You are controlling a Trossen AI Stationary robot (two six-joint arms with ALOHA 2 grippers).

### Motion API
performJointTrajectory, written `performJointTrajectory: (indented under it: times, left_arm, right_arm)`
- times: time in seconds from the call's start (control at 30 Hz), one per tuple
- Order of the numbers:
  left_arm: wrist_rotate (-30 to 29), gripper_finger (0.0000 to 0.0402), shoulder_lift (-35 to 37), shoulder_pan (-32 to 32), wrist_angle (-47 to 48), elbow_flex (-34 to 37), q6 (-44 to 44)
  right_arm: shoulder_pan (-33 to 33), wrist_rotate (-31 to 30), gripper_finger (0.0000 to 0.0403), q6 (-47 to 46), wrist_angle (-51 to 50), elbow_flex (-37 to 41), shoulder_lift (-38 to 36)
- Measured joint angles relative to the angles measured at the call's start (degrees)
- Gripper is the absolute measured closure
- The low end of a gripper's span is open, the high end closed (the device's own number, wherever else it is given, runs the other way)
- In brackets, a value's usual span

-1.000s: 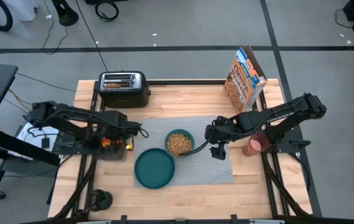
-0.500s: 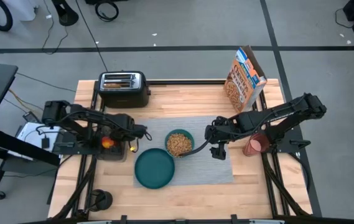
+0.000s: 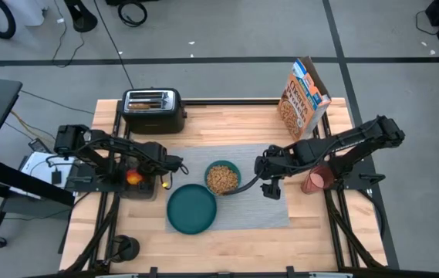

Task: Arrange a breakfast setting
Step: Put the red apple on the mat

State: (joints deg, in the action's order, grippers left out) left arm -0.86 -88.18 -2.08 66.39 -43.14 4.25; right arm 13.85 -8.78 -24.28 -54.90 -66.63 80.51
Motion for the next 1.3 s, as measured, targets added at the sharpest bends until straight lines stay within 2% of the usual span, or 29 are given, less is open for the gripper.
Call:
performJointTrajectory:
  times: [0.23,0.37,0.53,0.67,0.73,0.87,0.93,1.03,1.2,1.3]
  left_arm:
    - [-0.1,0.0066,0.0,0.1,0.6,1.1,2.2]
    - [-0.2,0.0068,0.1,0.1,2.2,0.2,2.9]
    - [-0.9,0.0068,4.3,0.1,10.8,-5.2,3.4]
    - [-1.8,0.0068,10.7,0.4,17.0,-12.2,7.9]
    - [-3.2,0.0068,15.1,1.4,16.7,-15.6,11.7]
    - [-8.1,0.0068,25.4,4.9,3.4,-16.9,21.4]
    - [-14.7,0.0068,30.2,7.3,-8.6,-14.5,25.2]
    - [-24.8,0.0068,34.7,10.9,-27.3,-6.8,26.0]
    - [-34.6,0.0068,33.4,12.0,-54.8,7.4,27.0]
    - [-39.8,0.0068,30.8,11.6,-64.9,13.2,26.3]
  right_arm:
    - [0.3,0.0,0.0014,0.3,-0.2,0.0,0.0]
    - [0.3,0.0,0.0014,0.4,-0.4,0.0,-0.2]
    - [0.4,-0.2,0.0014,0.4,-1.1,0.0,-1.8]
    - [0.4,-1.5,0.0014,0.3,-2.3,0.0,-3.2]
    - [0.4,-2.3,0.0014,-0.1,-2.7,0.0,-3.7]
    - [0.4,-3.7,0.0014,-0.2,-2.7,0.0,-4.1]
    - [0.4,-3.7,0.0014,-0.2,-2.5,0.0,-4.1]
    - [0.4,-3.1,0.0014,-0.2,-2.3,0.0,-4.1]
    - [1.2,-1.4,0.0014,-2.1,-2.4,0.0,-4.4]
    - [1.9,-0.3,0.0014,-2.7,-2.4,0.0,-4.4]
